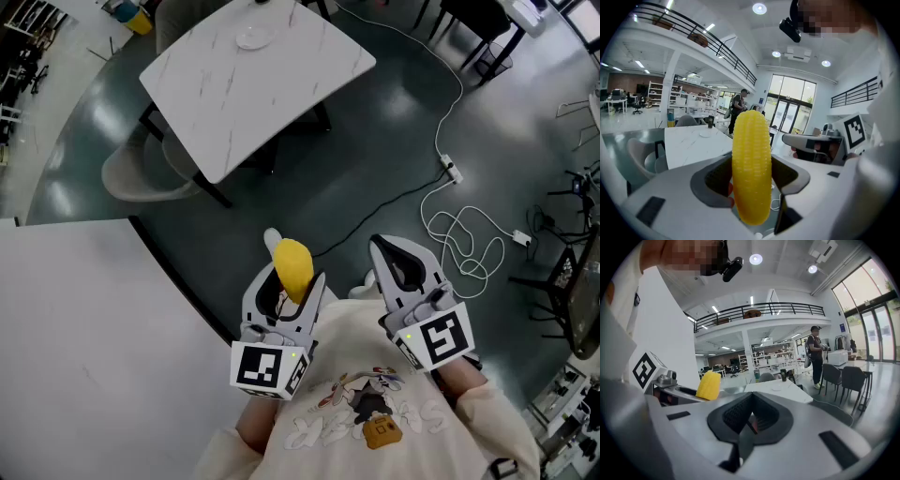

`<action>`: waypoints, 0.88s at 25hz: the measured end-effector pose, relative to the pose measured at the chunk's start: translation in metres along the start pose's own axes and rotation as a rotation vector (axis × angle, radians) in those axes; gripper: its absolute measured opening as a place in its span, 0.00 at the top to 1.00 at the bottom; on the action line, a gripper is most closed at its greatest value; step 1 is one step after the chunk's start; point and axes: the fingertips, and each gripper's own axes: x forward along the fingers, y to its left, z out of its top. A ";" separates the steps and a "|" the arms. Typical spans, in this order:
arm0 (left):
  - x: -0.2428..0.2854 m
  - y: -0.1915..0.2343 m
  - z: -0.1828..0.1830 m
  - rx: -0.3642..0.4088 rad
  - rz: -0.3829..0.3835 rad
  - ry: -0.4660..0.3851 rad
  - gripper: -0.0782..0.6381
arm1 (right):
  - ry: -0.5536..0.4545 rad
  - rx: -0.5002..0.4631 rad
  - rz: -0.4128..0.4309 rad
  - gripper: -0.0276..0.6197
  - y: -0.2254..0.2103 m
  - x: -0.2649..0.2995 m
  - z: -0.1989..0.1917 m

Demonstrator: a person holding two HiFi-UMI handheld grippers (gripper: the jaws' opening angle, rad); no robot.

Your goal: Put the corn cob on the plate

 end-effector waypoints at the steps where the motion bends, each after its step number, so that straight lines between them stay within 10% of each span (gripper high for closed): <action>1: 0.003 -0.022 -0.007 -0.027 0.010 -0.008 0.53 | 0.002 -0.012 0.016 0.95 -0.009 -0.015 -0.003; 8: 0.008 -0.140 -0.050 -0.040 -0.027 0.033 0.53 | 0.025 0.041 0.055 0.95 -0.036 -0.097 -0.032; 22: 0.000 -0.181 -0.053 -0.037 0.007 -0.027 0.53 | -0.014 0.068 0.107 0.95 -0.041 -0.157 -0.035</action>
